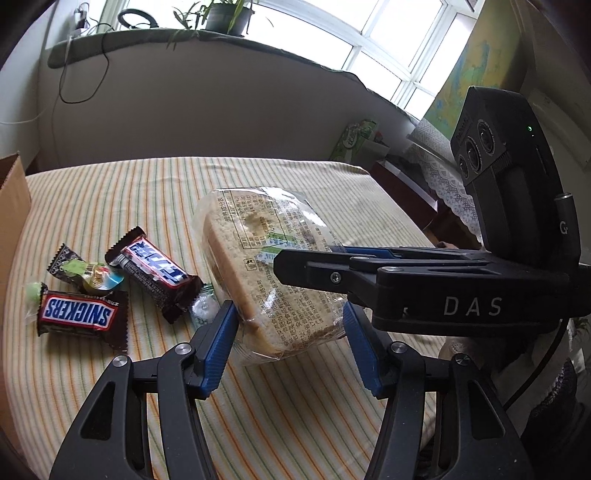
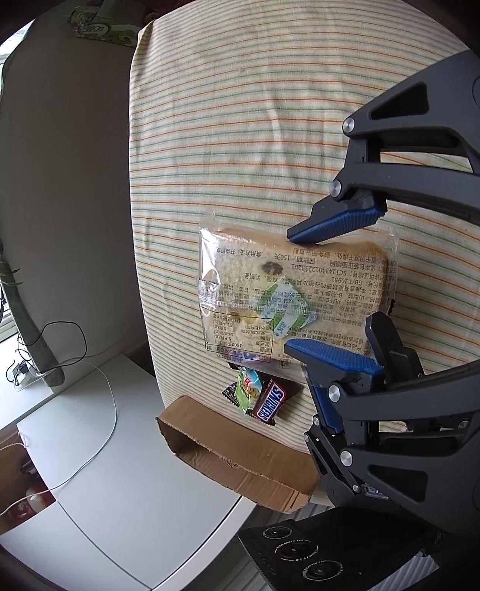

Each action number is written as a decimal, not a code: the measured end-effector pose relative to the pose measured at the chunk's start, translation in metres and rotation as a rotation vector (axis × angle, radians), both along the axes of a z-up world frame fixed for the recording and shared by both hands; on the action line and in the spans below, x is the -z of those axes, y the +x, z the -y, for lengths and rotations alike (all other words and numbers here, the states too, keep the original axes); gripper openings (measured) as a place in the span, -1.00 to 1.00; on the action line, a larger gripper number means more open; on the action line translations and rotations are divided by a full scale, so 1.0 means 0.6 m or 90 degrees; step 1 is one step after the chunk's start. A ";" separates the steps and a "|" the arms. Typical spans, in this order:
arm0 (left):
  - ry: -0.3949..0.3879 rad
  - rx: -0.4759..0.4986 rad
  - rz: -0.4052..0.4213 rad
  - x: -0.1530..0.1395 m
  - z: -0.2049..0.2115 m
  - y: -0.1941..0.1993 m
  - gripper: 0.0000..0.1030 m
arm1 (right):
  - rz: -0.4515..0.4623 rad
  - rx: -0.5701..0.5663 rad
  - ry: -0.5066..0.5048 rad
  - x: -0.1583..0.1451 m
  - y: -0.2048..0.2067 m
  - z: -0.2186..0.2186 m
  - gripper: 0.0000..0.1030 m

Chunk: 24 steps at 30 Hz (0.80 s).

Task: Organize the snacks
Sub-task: 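Grasp the plastic-wrapped bread loaf with the right tool and lift it, then carry the bread loaf over the box and release it with the right tool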

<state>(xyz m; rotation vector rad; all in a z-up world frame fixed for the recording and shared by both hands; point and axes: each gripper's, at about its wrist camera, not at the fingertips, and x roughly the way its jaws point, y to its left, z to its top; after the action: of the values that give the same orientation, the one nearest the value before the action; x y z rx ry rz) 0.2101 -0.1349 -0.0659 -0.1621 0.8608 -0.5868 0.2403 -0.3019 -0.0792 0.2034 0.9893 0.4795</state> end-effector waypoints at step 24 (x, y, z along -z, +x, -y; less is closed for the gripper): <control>-0.018 -0.076 0.074 -0.070 -0.148 -0.073 0.13 | 0.062 -0.074 -0.003 -0.092 -0.051 -0.150 0.09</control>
<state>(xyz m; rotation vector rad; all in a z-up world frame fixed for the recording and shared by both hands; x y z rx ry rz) 0.1664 -0.0463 -0.0239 -0.2014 0.7259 -0.4923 0.2099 -0.2118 -0.0237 0.1187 0.9105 0.5877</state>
